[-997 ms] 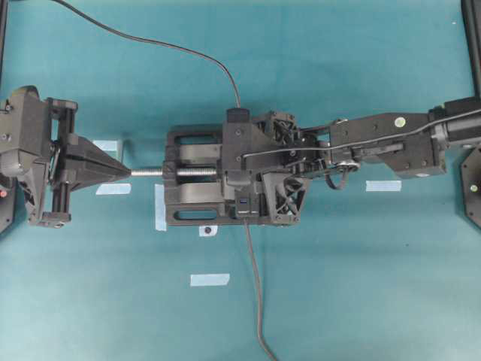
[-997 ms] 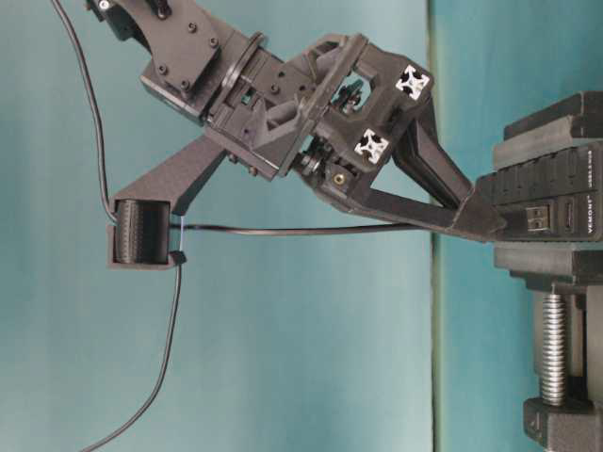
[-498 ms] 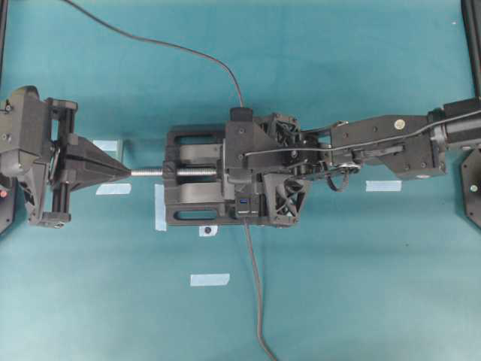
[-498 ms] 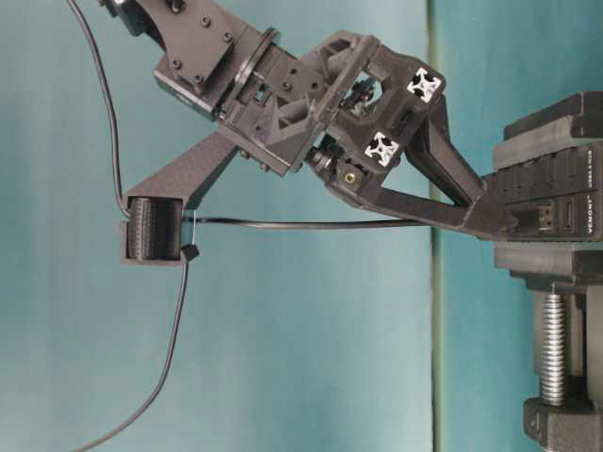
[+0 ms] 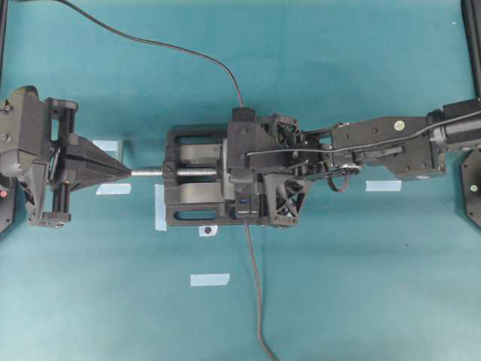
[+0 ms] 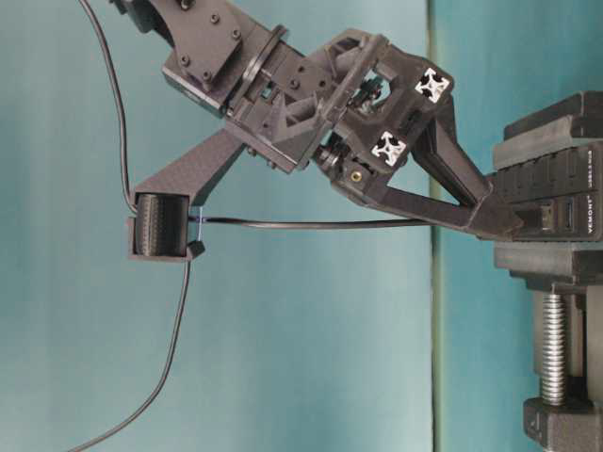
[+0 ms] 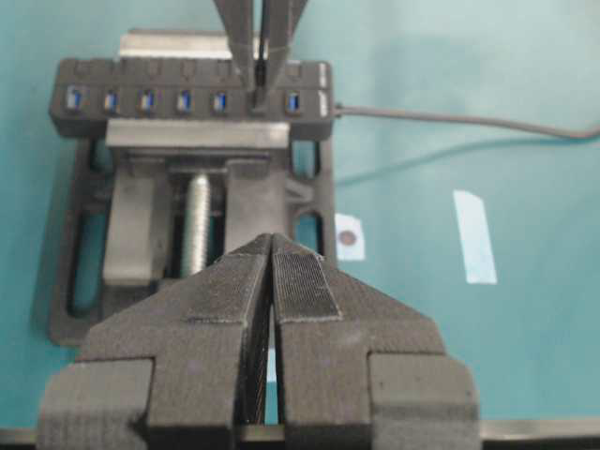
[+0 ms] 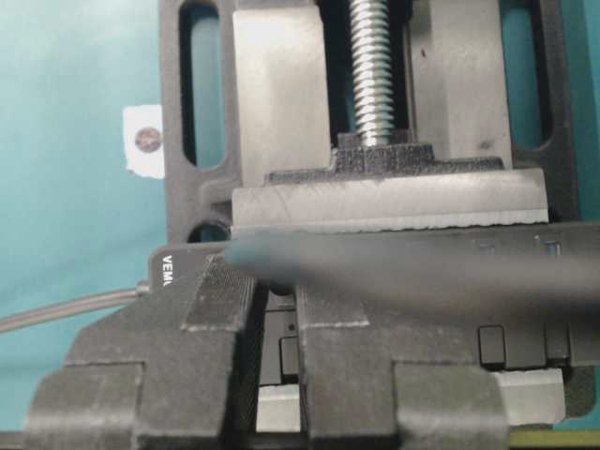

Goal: Insert the USB into the second port from the front of the fixed hub.
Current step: 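Push the USB plug into the second port with the right gripper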

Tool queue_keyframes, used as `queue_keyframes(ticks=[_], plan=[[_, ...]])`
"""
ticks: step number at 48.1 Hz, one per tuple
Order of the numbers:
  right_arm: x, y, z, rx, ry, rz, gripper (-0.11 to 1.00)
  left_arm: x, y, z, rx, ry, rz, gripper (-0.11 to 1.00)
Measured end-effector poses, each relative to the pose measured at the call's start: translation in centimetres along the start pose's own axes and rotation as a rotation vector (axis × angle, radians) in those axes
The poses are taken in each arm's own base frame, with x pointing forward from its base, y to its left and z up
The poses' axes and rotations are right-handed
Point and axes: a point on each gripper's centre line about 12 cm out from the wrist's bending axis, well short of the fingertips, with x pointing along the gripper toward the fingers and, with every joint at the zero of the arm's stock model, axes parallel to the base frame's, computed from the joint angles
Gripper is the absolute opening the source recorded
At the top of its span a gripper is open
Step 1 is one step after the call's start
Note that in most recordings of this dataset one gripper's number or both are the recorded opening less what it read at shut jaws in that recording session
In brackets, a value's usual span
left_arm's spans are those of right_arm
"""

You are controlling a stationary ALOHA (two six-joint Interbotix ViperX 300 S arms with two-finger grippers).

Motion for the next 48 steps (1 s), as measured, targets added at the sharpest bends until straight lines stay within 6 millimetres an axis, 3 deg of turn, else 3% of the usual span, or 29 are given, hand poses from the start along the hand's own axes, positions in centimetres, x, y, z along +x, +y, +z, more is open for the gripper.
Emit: queue_keyframes(ticks=[48], plan=[[0.47,-0.17,-0.65,0.003,0.063,-0.006,0.07,0.06,-0.02,-0.41,0.001,0.0,-0.001,0.0]])
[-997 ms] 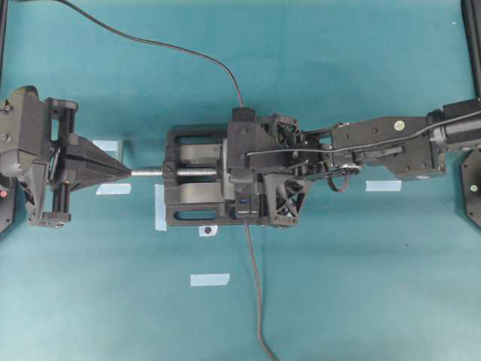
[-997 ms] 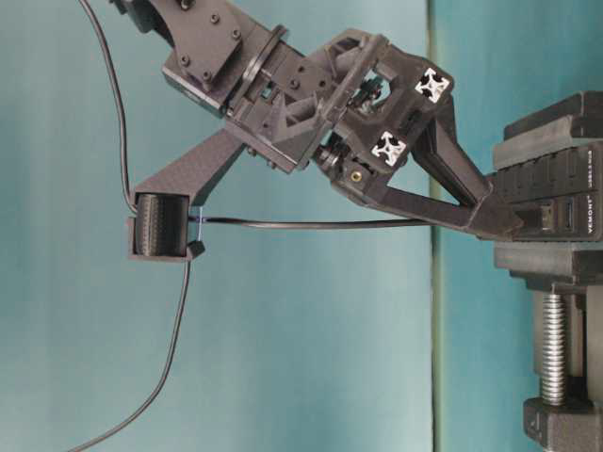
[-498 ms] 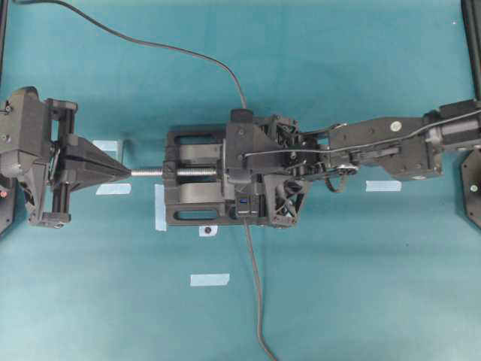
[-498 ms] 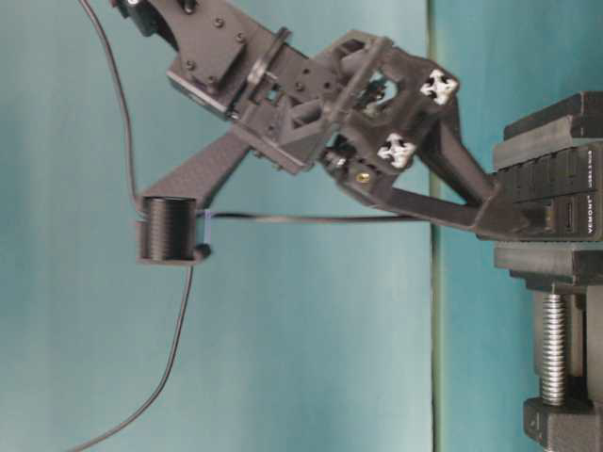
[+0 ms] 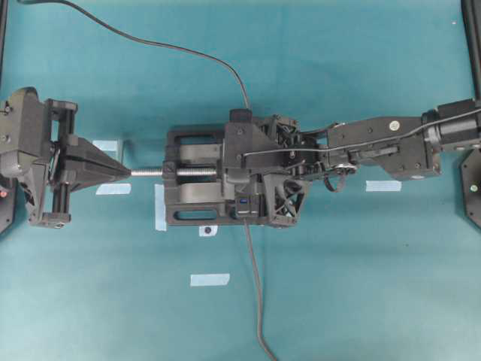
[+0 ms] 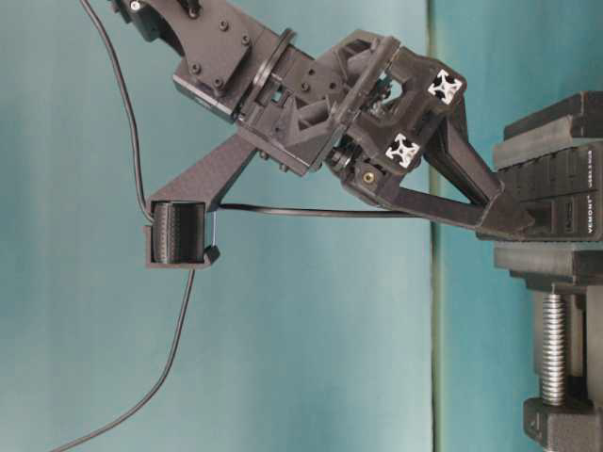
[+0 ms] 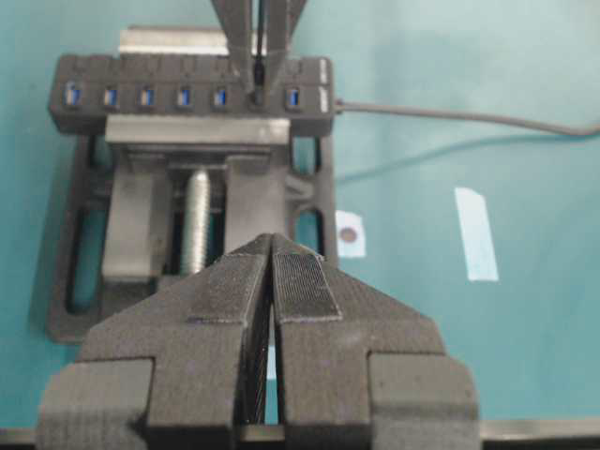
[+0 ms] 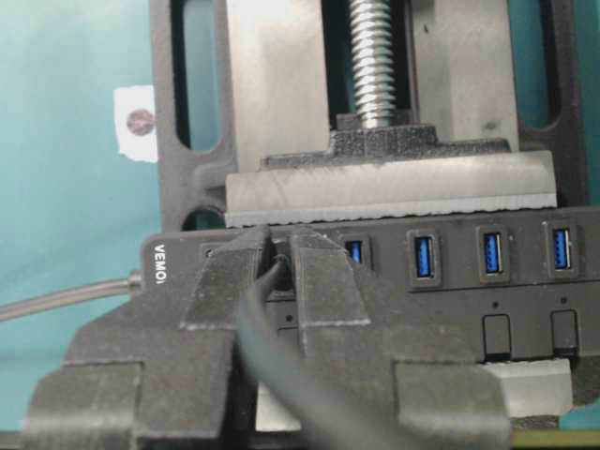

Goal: Insert the USB into the second port from the front of the fixed hub.
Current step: 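Push the USB plug into the second port with the right gripper, then press the plug down to seat it fully in the port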

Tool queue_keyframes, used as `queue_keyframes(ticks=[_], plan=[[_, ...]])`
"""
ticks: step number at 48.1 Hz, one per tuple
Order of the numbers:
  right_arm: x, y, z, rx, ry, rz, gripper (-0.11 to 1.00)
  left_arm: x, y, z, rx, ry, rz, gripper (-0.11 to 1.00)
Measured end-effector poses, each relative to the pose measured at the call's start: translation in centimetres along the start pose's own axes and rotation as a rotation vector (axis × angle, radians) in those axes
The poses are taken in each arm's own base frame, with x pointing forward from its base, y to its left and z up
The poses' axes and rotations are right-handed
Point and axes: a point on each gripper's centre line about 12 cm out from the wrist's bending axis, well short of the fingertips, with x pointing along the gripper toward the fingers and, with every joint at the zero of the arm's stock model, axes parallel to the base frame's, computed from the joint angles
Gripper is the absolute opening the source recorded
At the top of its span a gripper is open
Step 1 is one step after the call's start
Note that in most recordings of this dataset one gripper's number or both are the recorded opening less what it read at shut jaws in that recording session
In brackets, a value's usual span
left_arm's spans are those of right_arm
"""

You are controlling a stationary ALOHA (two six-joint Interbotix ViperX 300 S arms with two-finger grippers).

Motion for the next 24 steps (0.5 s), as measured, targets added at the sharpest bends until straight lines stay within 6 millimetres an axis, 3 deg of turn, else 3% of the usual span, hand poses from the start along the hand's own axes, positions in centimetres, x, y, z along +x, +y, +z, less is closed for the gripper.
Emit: queue_keyframes(ticks=[24], plan=[[-0.06,-0.07,0.14,0.0,0.009,-0.002,0.06,-0.03,0.0,0.04,0.0,-0.003,0.0,0.0]])
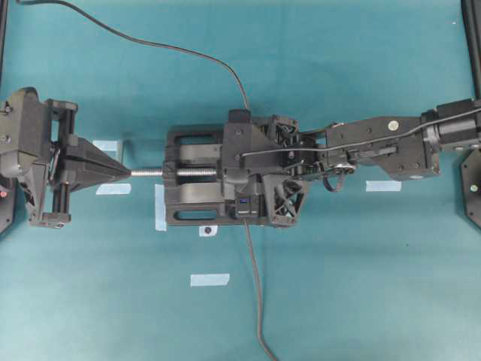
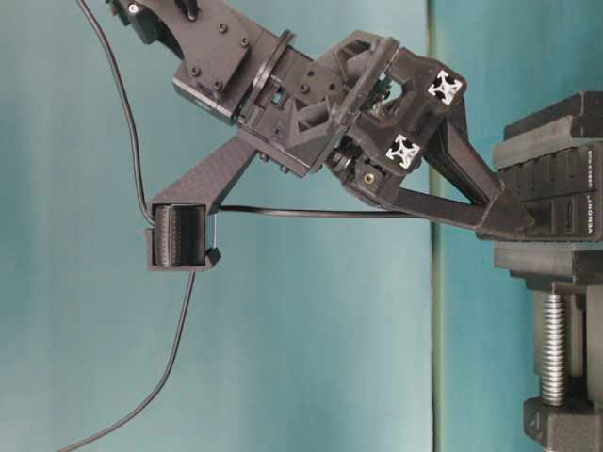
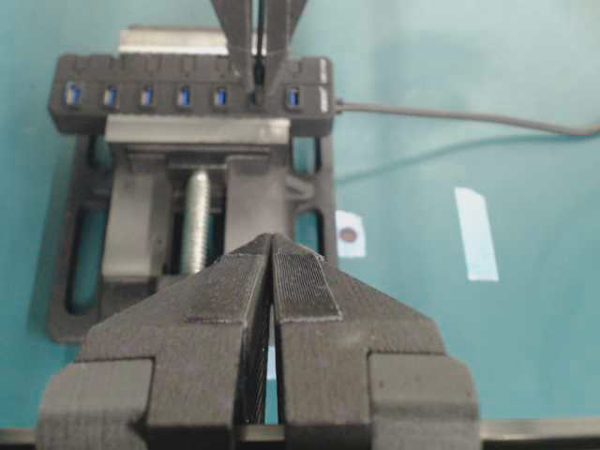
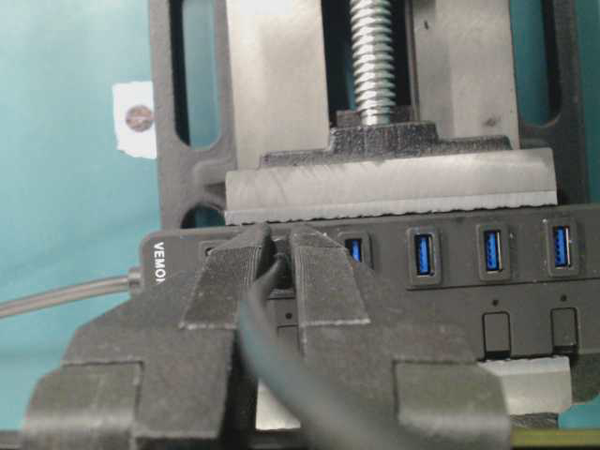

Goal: Insert the USB into the second port from the front of the fixed hub.
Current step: 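Press the plug down to seat it fully in the port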

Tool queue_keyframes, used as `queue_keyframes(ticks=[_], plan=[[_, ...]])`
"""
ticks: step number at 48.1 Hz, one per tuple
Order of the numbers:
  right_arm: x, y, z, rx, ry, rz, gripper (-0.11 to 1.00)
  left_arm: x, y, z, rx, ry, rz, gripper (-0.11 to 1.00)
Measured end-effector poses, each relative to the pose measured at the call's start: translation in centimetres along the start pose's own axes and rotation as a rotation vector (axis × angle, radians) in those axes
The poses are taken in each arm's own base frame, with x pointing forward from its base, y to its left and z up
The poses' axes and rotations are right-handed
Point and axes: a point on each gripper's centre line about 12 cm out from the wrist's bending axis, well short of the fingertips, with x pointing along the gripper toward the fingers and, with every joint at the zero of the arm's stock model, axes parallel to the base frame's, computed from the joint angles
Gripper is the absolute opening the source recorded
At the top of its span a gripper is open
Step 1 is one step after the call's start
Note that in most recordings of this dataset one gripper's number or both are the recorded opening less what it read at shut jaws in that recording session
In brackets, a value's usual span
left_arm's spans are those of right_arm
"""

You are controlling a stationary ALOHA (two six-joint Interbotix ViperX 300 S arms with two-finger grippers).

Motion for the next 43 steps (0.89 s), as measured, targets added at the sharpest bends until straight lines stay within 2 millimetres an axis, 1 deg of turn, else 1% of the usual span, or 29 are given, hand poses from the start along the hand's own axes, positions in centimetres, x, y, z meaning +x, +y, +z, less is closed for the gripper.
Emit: queue_keyframes(ticks=[15,19,24,30,39,41,43], plan=[[-0.19,0.02,0.34,0.0,-0.003,0.0,0.07,0.03,0.0,0.01,0.0,-0.002,0.0,0.0],[-0.3,0.02,0.38,0.0,-0.005,0.0,0.09,0.0,0.0,0.07,0.0,-0.006,0.0,0.0],[-0.36,0.02,0.41,0.0,-0.006,0.0,0.16,0.03,-0.01,0.12,-0.002,-0.011,-0.001,0.0],[-0.36,-0.04,0.43,0.001,-0.008,-0.001,0.32,0.03,-0.01,0.19,-0.002,-0.017,-0.001,0.0],[-0.24,0.02,0.33,0.0,-0.011,0.001,0.71,0.0,-0.01,0.22,-0.002,-0.018,-0.001,0.0],[-0.3,-0.04,0.38,0.001,-0.014,0.0,0.78,0.0,-0.01,0.22,-0.002,-0.018,-0.001,0.0],[-0.32,-0.05,0.48,0.0,-0.018,0.0,0.81,-0.03,-0.01,0.24,0.0,-0.02,-0.001,0.0]])
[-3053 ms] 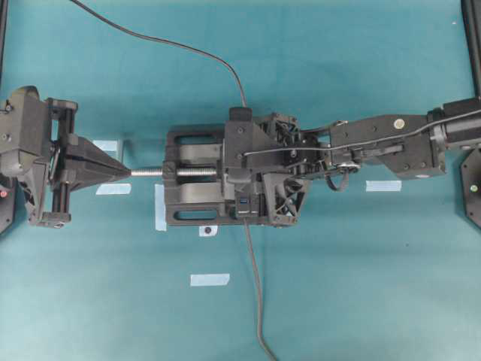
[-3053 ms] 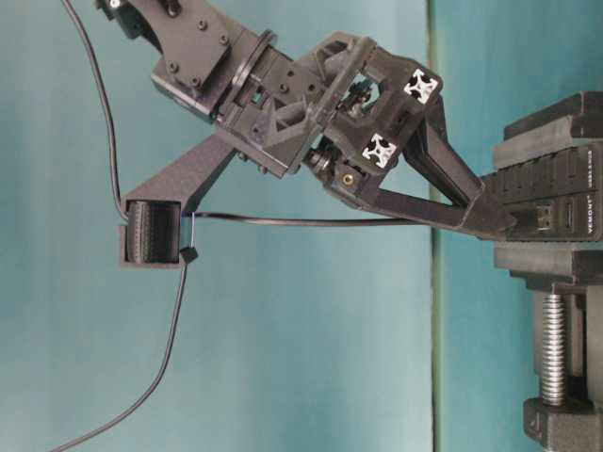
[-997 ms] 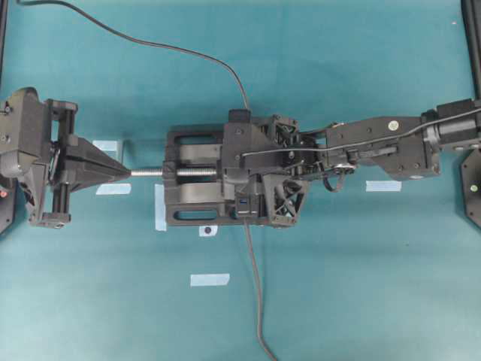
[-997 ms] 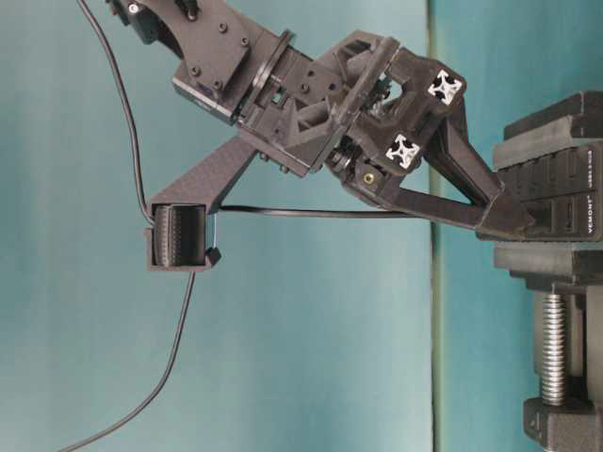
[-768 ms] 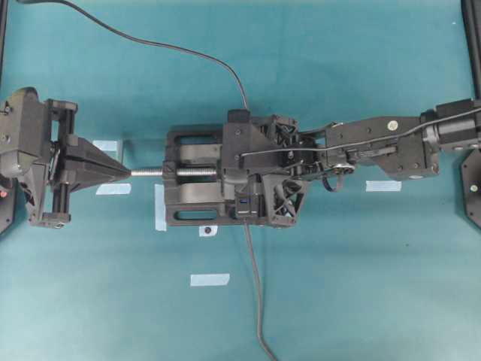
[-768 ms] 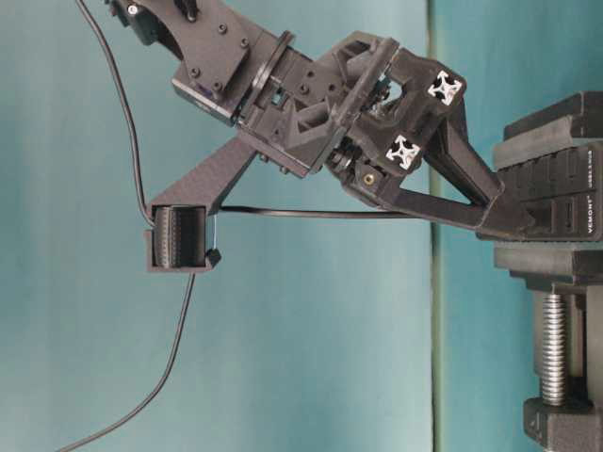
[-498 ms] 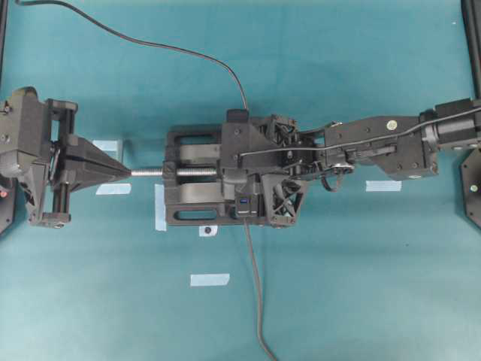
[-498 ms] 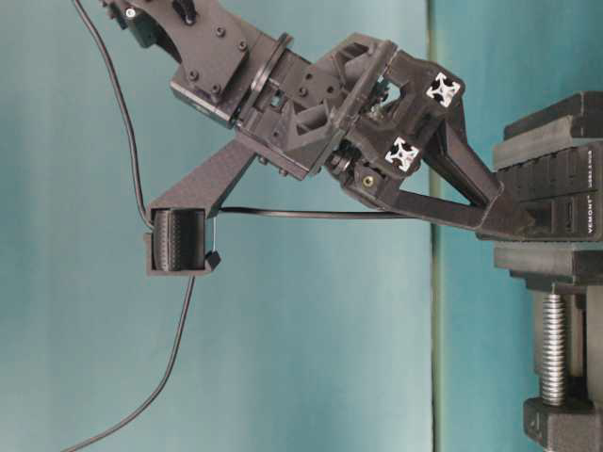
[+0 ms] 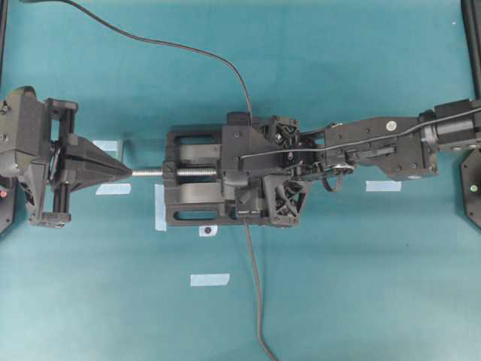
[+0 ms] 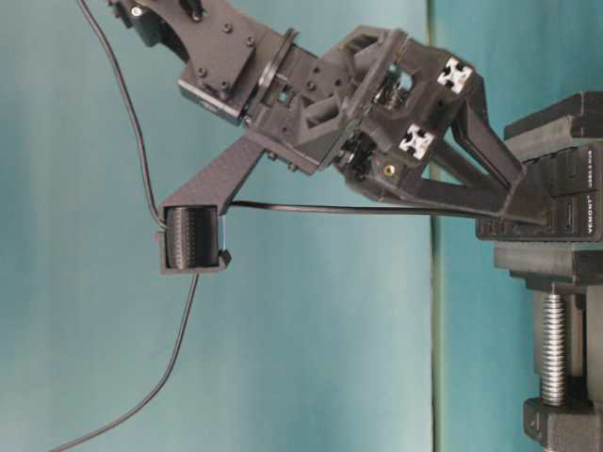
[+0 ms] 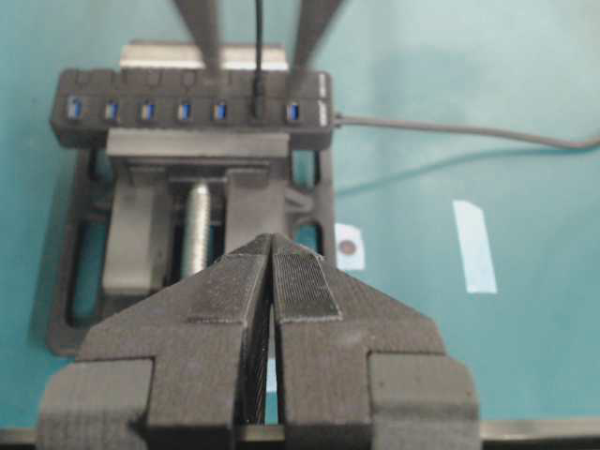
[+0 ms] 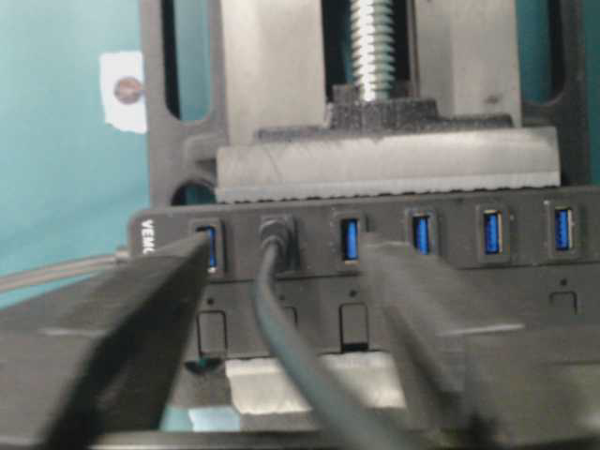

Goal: Insert the USB into the second port from the front of the fixed hub.
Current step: 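Press the plug down to seat it fully in the port, then open the right gripper and lift it away from the hub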

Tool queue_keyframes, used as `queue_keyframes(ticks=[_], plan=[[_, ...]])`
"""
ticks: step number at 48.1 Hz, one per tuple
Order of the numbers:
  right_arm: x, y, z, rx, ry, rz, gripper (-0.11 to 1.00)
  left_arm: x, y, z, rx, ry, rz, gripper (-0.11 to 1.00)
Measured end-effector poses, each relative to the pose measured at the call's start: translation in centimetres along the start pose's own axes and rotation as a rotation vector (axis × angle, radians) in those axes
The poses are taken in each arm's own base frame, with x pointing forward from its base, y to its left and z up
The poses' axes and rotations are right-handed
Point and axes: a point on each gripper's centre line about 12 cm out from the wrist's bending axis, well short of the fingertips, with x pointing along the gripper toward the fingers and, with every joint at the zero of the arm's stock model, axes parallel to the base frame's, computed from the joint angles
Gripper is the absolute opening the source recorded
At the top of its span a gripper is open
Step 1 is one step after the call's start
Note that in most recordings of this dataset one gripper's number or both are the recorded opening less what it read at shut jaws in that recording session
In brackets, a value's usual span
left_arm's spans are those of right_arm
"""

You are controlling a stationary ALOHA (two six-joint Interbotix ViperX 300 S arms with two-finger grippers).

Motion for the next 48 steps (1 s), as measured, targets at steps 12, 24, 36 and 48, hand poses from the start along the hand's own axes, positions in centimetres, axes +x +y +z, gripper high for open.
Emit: queue_keyframes(ticks=[12,24,36,48], plan=[[0.02,0.01,0.07,0.0,-0.009,0.001,0.8,-0.03,0.0,0.04,-0.002,-0.003,0.0,0.0],[0.0,0.0,0.16,-0.001,-0.014,0.0,0.8,-0.03,0.0,0.03,-0.002,-0.002,0.0,0.0],[-0.09,0.0,0.17,-0.001,-0.015,0.0,0.8,-0.03,0.0,0.04,-0.002,-0.003,0.0,0.0],[-0.65,0.0,0.19,-0.001,-0.026,0.001,0.8,-0.03,0.0,0.04,-0.003,-0.003,0.0,0.0]])
